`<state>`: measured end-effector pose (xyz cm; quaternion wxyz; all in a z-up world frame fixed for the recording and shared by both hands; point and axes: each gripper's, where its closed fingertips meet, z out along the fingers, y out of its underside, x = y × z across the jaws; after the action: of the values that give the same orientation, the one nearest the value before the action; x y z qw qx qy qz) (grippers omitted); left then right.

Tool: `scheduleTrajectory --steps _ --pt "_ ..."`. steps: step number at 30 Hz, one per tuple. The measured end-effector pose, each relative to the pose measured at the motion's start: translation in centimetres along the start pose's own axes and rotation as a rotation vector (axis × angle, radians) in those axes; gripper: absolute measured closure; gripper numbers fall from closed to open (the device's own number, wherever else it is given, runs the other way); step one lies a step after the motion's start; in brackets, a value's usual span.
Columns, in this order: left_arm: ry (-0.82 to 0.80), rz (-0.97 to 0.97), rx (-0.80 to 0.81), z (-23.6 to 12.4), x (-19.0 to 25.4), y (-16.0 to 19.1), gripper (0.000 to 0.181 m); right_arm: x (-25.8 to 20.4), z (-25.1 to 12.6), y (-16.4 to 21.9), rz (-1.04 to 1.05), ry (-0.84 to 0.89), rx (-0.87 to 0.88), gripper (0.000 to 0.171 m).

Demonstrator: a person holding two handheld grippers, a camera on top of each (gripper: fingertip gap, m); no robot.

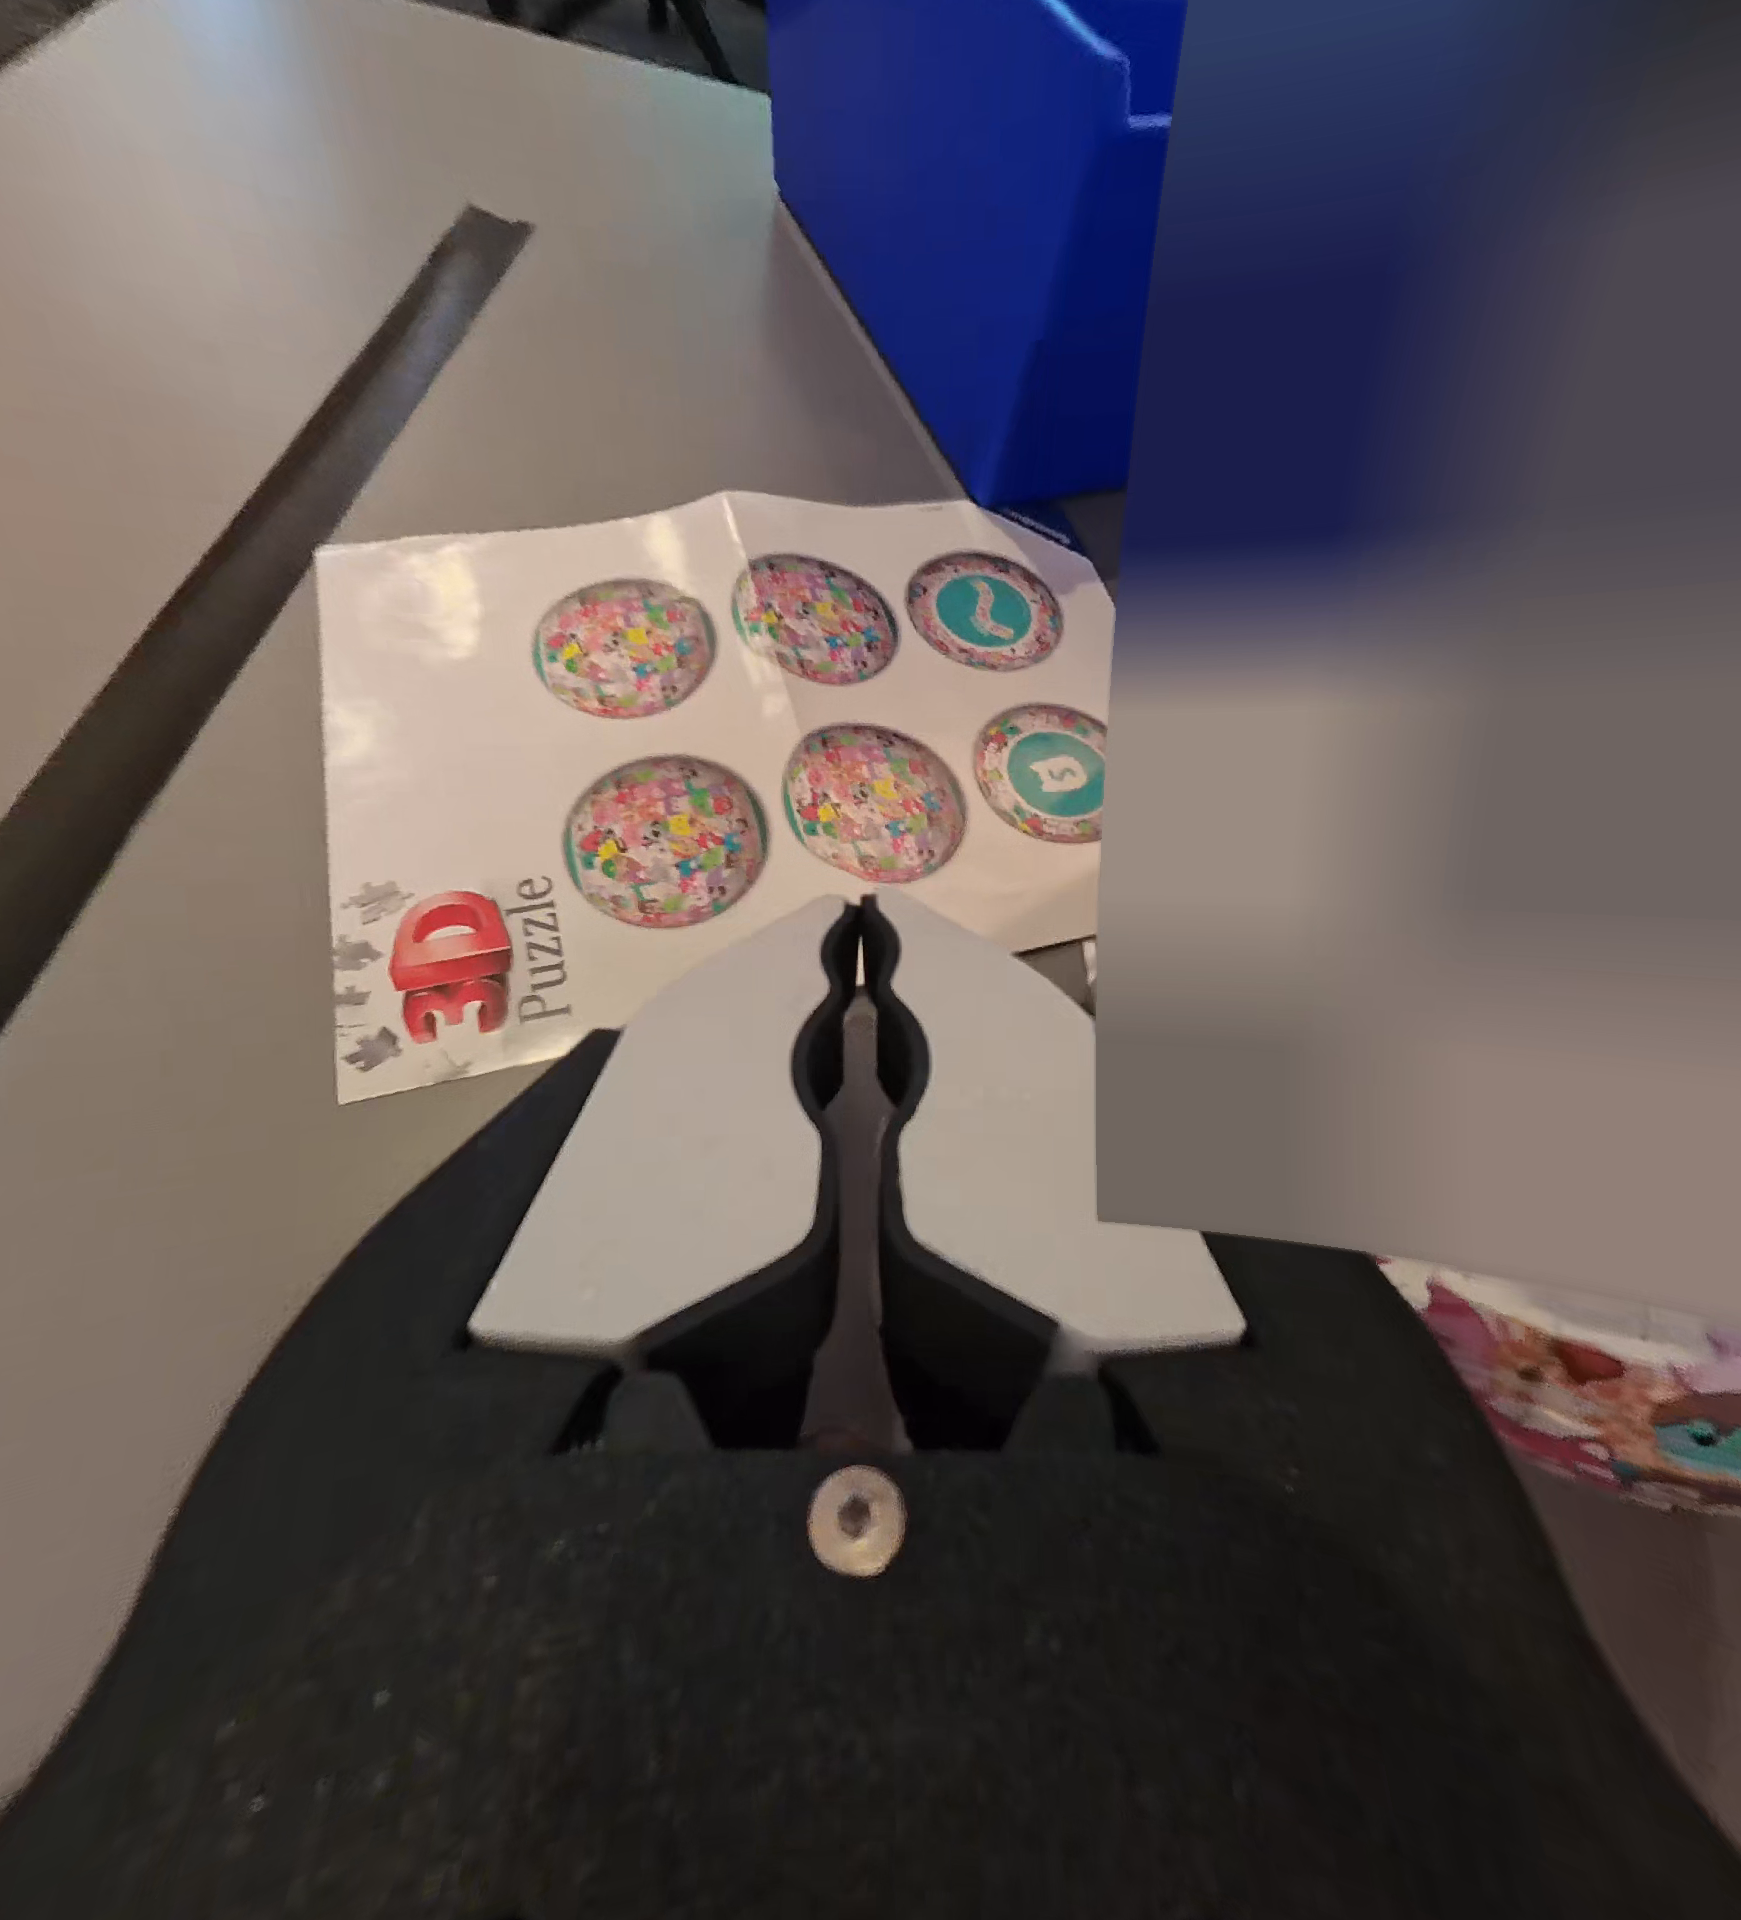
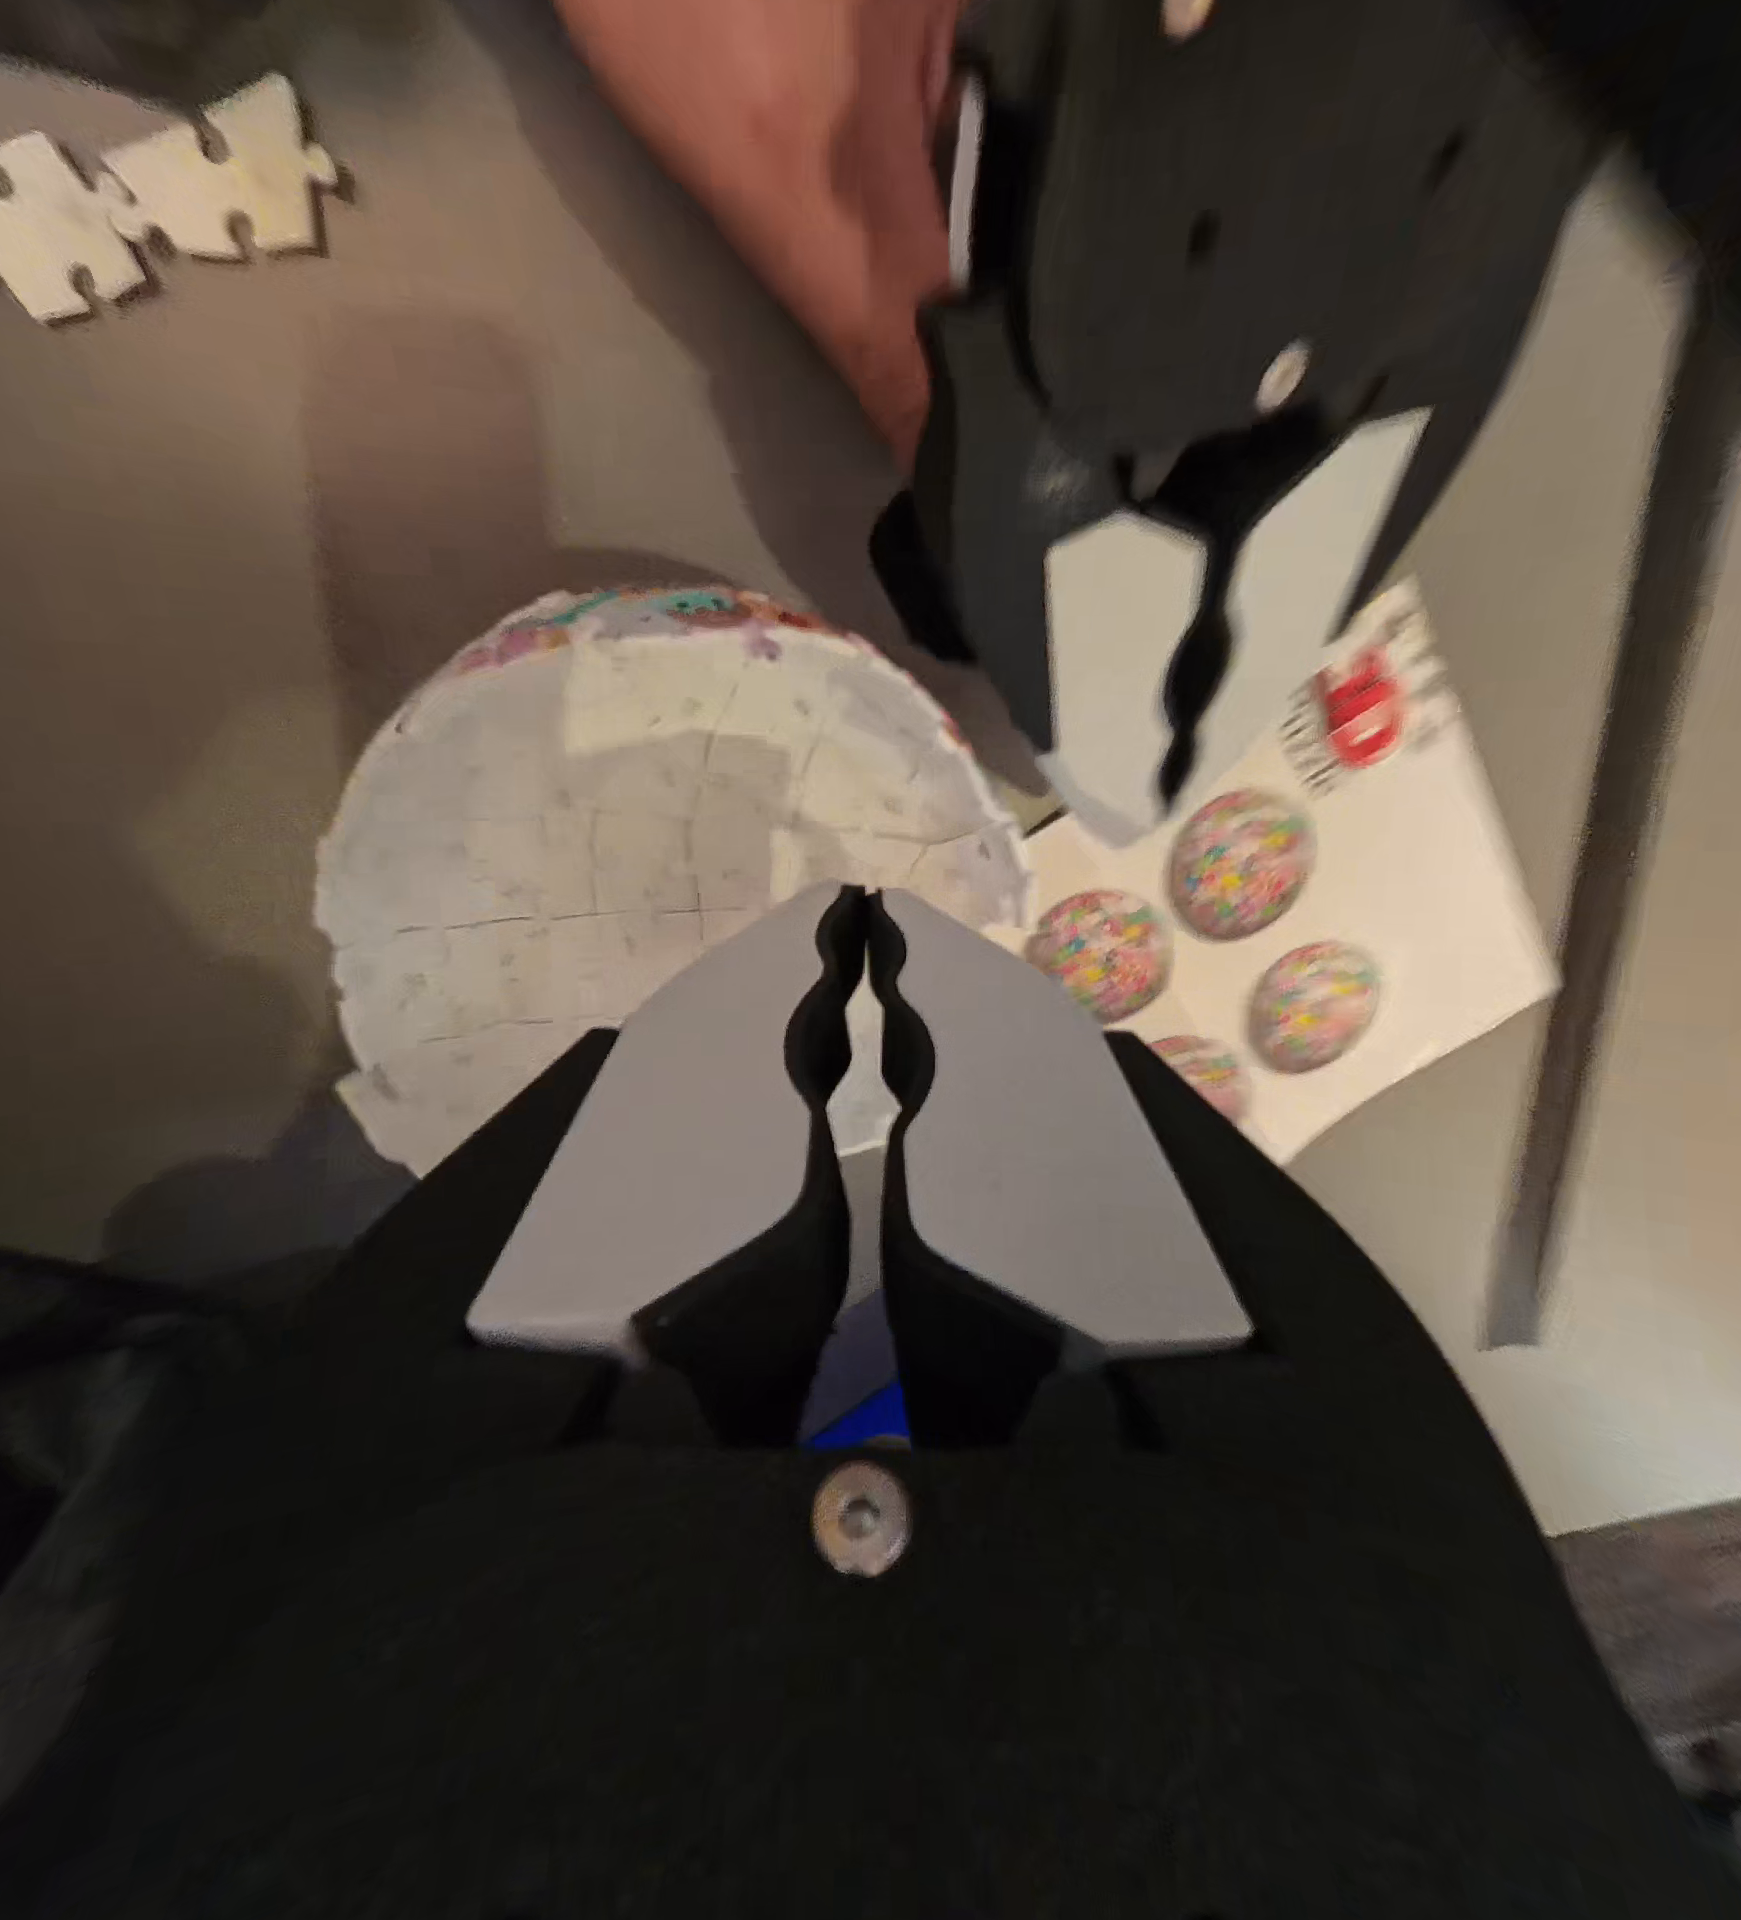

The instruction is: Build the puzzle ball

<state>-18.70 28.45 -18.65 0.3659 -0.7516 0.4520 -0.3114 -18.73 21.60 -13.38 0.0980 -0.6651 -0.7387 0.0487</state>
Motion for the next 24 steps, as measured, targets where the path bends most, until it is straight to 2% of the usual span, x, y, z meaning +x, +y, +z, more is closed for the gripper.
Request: scheduleTrajectory --steps 3,5,8,10,11,14,17,20,23,24 --pt "0.022 0.019 -0.056 0.6 0.5 0.7 0.181 2.3 -2.7 -1.2 -0.144 0.237 0.24 0.171" --pt "0.034 0.028 -0.095 1.0 0.7 1.2 0.181 3.7 -6.0 -1.9 -0.117 0.385 0.48 0.171" --pt "0.03 0.021 -0.141 1.4 0.6 1.8 0.181 3.7 -11.2 -0.9 0.151 0.453 0.725 0.171" --pt "0.046 -0.01 -0.157 1.5 0.5 2.0 0.181 2.0 -13.8 -0.9 0.362 0.38 0.931 0.171" --pt "0.058 -0.039 -0.159 1.5 0.3 2.0 0.181 1.2 -14.0 -0.6 0.395 0.367 0.959 0.171" --pt "0.178 -0.187 -0.151 1.4 0.3 1.7 0.181 0.5 -13.2 1.0 0.216 0.586 0.853 0.171" --pt "0.361 -0.388 -0.089 0.6 0.2 0.7 0.181 0.1 -9.7 1.5 -0.089 0.57 0.547 0.171" --pt "0.409 -0.419 0.037 -0.7 -0.2 -0.8 0.181 0.8 -8.3 0.6 -0.405 0.494 0.389 0.171" --pt "0.43 -0.369 0.011 -0.7 0.6 -0.6 0.181 0.9 -5.9 1.4 -0.748 0.303 0.198 0.171" --pt "0.425 -0.347 -0.012 -0.4 0.9 -0.4 0.181 0.6 -5.1 1.8 -0.85 0.248 0.18 0.171"
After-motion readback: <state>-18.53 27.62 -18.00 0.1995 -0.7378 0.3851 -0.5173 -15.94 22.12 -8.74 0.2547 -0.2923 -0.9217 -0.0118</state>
